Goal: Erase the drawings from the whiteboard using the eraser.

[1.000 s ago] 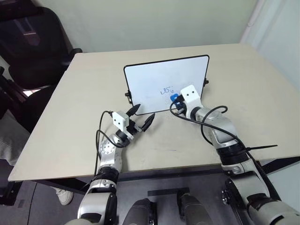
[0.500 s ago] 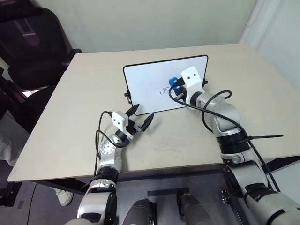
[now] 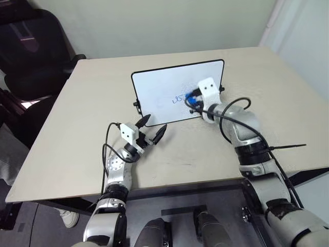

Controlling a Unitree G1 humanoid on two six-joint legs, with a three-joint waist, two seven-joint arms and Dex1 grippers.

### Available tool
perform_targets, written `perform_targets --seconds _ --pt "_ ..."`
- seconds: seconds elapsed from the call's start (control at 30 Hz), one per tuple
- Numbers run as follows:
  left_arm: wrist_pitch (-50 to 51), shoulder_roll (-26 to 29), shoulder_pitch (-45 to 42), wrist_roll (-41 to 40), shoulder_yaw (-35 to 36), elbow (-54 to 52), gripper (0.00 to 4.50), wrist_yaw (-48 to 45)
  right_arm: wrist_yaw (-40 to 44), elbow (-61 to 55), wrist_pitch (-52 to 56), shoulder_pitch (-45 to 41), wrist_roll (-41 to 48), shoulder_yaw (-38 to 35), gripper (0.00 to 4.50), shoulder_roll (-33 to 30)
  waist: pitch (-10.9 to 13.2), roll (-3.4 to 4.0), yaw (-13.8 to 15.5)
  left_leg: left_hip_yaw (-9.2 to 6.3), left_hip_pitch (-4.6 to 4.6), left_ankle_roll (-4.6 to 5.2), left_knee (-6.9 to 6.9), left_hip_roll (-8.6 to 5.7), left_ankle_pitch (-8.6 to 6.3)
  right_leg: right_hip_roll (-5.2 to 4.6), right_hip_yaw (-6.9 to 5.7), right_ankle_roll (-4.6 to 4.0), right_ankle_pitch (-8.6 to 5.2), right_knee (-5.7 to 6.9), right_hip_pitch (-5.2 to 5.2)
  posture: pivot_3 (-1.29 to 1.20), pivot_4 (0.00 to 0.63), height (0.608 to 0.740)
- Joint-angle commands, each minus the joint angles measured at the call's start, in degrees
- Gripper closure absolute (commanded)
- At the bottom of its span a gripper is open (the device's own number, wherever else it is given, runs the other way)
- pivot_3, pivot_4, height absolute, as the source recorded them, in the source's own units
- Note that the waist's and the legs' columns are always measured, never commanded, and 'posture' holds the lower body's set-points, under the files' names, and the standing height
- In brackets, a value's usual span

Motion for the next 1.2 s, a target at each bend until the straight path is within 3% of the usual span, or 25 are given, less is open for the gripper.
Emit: perform_targets --seconds 0.03,0.5,1.2 --pt "-0.6 -1.1 1.5 -0.5 0.1 0.3 0.0 0.3 0.2 -3.5 0.3 -4.0 1.9 -2.1 4.11 1.3 0.0 0.0 -0.1 0.0 0.0 0.0 0.0 0.0 0.0 0.0 0.0 0.0 0.0 0.0 -0.01 0.0 0.15 0.726" --pt "-0.1 -1.1 3.0 -0.7 0.0 -2.0 0.0 0.4 -0.6 6.9 -2.4 0.9 -0.8 1.2 4.11 1.2 0.0 0.0 -0.1 0.01 0.02 -0.01 0.03 0.0 0.0 -0.02 0.01 0.02 -0.02 0.01 0.0 0.0 0.15 0.726" --pt "0.0 -1.1 2.1 -0.6 0.0 -1.1 0.0 0.3 2.8 5.6 -4.1 -5.4 -1.0 2.5 4.11 3.1 0.0 -0.02 -0.3 0.05 -0.09 -0.01 0.09 0.0 0.0 -0.01 0.03 -0.05 0.02 0.2 -0.21 0.0 0.15 0.726"
